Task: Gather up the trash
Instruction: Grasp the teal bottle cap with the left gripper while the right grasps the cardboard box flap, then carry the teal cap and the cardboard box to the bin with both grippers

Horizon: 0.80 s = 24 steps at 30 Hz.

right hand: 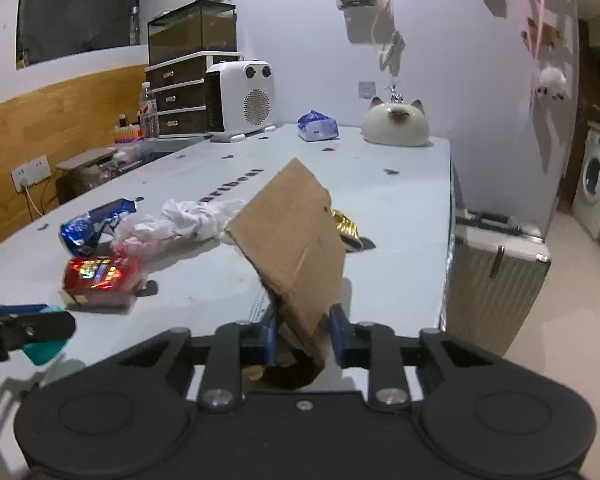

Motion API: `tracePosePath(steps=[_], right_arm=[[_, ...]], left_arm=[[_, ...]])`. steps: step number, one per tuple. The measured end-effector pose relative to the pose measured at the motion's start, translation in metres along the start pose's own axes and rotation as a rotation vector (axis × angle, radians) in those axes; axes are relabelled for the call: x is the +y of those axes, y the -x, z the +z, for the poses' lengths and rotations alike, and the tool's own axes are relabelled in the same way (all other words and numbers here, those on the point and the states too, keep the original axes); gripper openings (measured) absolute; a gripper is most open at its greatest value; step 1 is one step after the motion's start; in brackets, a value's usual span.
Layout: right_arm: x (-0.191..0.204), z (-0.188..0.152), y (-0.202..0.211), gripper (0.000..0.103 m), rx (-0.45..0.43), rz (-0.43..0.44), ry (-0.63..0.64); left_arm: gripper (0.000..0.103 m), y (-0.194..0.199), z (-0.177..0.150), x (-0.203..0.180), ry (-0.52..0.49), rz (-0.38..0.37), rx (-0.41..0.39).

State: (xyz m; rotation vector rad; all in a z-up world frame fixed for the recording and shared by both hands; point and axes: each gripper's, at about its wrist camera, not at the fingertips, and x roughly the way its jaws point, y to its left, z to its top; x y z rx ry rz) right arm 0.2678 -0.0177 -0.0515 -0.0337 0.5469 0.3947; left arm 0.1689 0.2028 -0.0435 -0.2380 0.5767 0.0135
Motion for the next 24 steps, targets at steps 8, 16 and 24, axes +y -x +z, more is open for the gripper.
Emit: tracePosePath(steps=[8,16,24], right_arm=[[-0.006,-0.021,0.035,0.013,-0.003,0.029,0.001],[-0.012,-0.035,0.070,0.010,-0.024,0.050,0.005],[-0.029,-0.046,0.105,0.010,-0.066,0.040,-0.023]], left_arm=[[0.049,0.021,-0.011,-0.018,-0.013,0.001,-0.014],[0.049,0.041,-0.021,-0.037,-0.033,0.007,-0.034],[0.049,0.060,-0.028,-0.061,-0.066,0.008,-0.060]])
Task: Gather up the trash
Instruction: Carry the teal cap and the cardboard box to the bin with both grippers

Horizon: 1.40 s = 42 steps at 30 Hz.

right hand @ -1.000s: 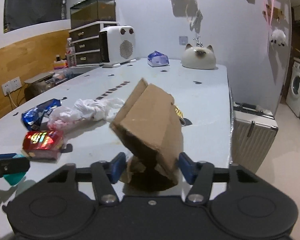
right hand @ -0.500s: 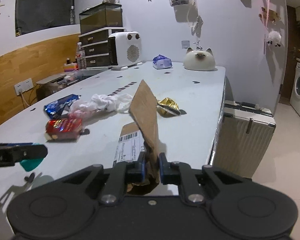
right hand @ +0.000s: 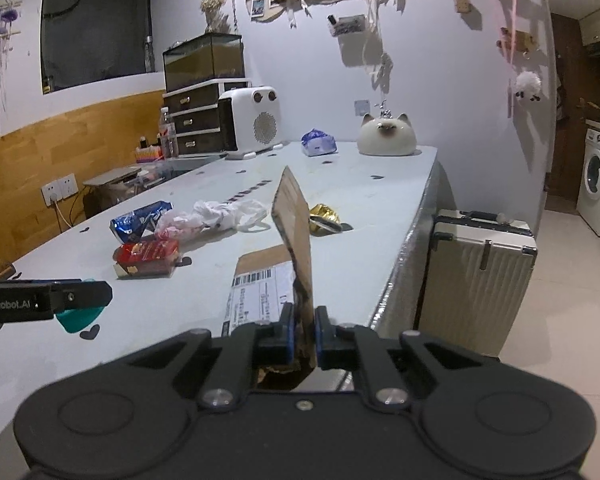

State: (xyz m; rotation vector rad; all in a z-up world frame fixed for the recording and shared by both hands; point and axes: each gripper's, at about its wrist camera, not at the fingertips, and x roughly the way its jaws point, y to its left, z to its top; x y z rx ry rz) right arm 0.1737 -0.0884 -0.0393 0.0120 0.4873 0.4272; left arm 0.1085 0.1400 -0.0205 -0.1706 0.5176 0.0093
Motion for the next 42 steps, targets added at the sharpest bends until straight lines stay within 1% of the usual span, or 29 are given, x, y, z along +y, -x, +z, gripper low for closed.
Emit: tracePosePath(steps=[4,9,14,21,27,30,33,38,42], right_arm=[[-0.012,-0.003,0.018,0.010,-0.017,-0.018,-0.007],[-0.037,-0.007,0.042,0.010,-0.040,-0.061,-0.031],[-0.068,-0.016,0.065,0.010,-0.051,-0.125,-0.061],[-0.117,-0.034,0.093,0.010,-0.041,-0.234,-0.111],[-0.155,-0.057,0.104,0.010,0.003,-0.310,-0.159],[-0.170,-0.072,0.102,0.010,0.041,-0.336,-0.181],[-0.183,-0.087,0.096,0.010,0.089,-0.356,-0.206],[-0.203,-0.113,0.078,0.010,0.187,-0.385,-0.246],[-0.214,-0.133,0.058,0.010,0.272,-0.394,-0.280]], left_arm=[[0.049,0.004,0.001,-0.015,-0.017,-0.011,-0.011],[0.049,0.004,0.002,-0.043,-0.045,-0.045,-0.020],[0.049,-0.004,0.002,-0.080,-0.087,-0.095,-0.015],[0.049,-0.024,-0.004,-0.143,-0.160,-0.201,0.019],[0.048,-0.053,-0.016,-0.192,-0.209,-0.292,0.097],[0.048,-0.074,-0.024,-0.212,-0.221,-0.326,0.156],[0.048,-0.099,-0.035,-0.228,-0.233,-0.356,0.233],[0.048,-0.137,-0.057,-0.247,-0.249,-0.373,0.348],[0.048,-0.170,-0.068,-0.257,-0.260,-0.368,0.428]])
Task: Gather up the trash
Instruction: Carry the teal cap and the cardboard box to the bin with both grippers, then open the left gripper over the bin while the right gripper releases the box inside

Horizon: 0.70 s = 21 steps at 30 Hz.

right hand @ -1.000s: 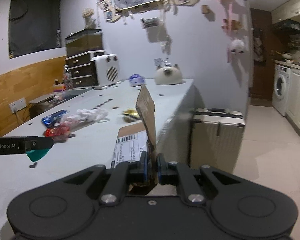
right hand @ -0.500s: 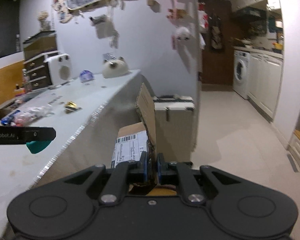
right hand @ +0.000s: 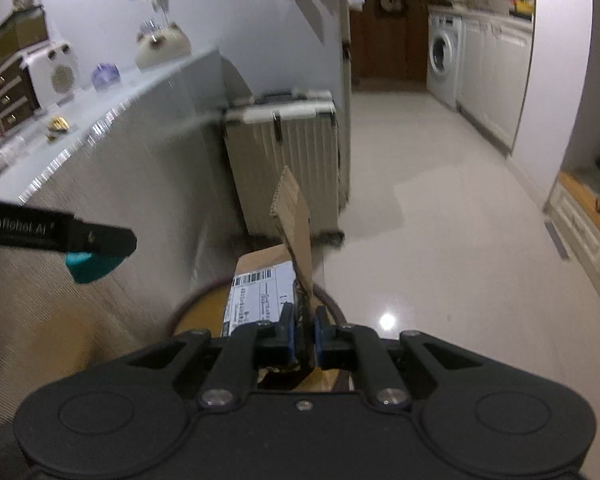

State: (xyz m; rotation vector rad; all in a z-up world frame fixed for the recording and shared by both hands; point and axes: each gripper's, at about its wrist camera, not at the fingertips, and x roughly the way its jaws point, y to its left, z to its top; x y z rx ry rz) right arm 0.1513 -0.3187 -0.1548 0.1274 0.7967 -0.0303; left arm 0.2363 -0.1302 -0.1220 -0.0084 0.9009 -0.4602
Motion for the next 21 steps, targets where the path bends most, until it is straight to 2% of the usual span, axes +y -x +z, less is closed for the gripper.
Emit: tracePosePath(steps=[4,10,21], right_arm=[[-0.001,-0.010,-0.025,0.010,0.077,-0.007,-0.008],[0.003,-0.017,-0.052,0.010,0.180,-0.015,-0.022],[0.018,-0.014,-0.097,0.011,0.354,-0.001,-0.054]], left_arm=[[0.048,-0.033,0.007,0.000,-0.013,0.003,0.068],[0.048,-0.064,0.009,0.012,0.008,-0.010,0.130],[0.049,-0.093,0.015,0.030,0.062,-0.014,0.197]])
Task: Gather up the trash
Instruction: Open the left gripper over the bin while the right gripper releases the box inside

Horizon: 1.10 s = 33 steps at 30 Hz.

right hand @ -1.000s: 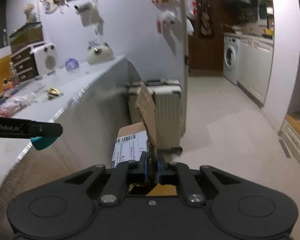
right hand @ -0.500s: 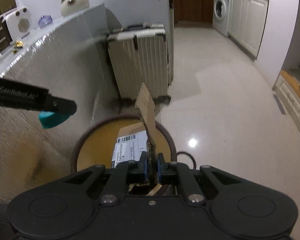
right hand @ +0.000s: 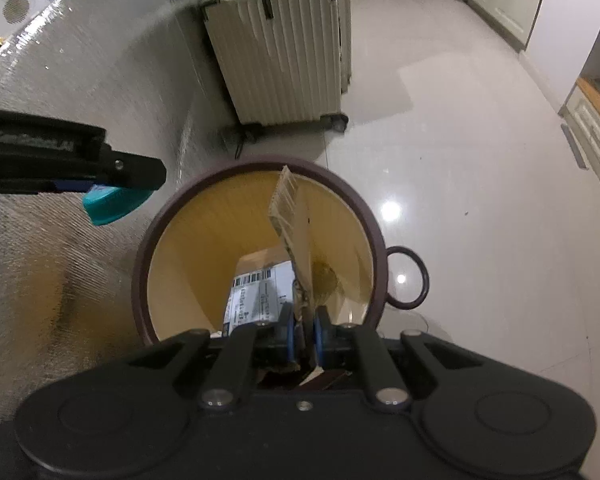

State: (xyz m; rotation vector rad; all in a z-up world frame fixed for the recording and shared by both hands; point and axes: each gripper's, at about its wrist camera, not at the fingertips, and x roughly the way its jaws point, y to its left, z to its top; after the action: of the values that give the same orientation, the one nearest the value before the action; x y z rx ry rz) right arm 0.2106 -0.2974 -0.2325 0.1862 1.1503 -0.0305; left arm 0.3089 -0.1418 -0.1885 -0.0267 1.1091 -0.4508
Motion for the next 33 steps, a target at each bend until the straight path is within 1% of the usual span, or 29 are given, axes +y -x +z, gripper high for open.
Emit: tracePosePath(steps=[5,7,9,13,15,18,24,26,28,30,33], right_arm=[[0.004,0.008,-0.014,0.011,0.054,-0.004,0.010],[0.005,0.010,-0.019,0.011,0.069,-0.003,0.013],[0.005,0.015,-0.024,0.011,0.081,-0.003,0.012],[0.004,0.015,-0.028,0.011,0.096,-0.004,0.014],[0.005,0.015,-0.029,0.011,0.100,0.004,0.014],[0.004,0.016,-0.032,0.012,0.109,0.003,0.016],[0.006,0.022,-0.038,0.014,0.122,-0.017,0.038],[0.009,0.024,-0.037,0.023,0.118,-0.017,0.057],[0.012,0.025,-0.035,0.041,0.109,-0.022,0.083],[0.015,0.025,-0.032,0.048,0.099,-0.038,0.105],[0.017,0.024,-0.028,0.058,0.092,-0.032,0.125]], left_arm=[[0.050,-0.006,-0.001,0.002,0.007,-0.013,0.012],[0.060,-0.008,-0.001,0.006,0.018,-0.006,0.022],[0.080,-0.010,0.000,0.007,0.030,0.009,0.024],[0.089,-0.015,0.000,0.011,0.051,0.038,0.062],[0.097,-0.017,0.000,0.012,0.058,0.050,0.083],[0.103,-0.021,-0.001,0.014,0.065,0.077,0.114],[0.103,-0.028,-0.005,0.015,0.062,0.105,0.176],[0.103,-0.030,-0.007,0.015,0.052,0.110,0.186],[0.103,-0.031,-0.008,0.015,0.049,0.117,0.195],[0.103,-0.031,-0.009,0.015,0.046,0.125,0.200],[0.103,-0.031,-0.011,0.014,0.038,0.133,0.209]])
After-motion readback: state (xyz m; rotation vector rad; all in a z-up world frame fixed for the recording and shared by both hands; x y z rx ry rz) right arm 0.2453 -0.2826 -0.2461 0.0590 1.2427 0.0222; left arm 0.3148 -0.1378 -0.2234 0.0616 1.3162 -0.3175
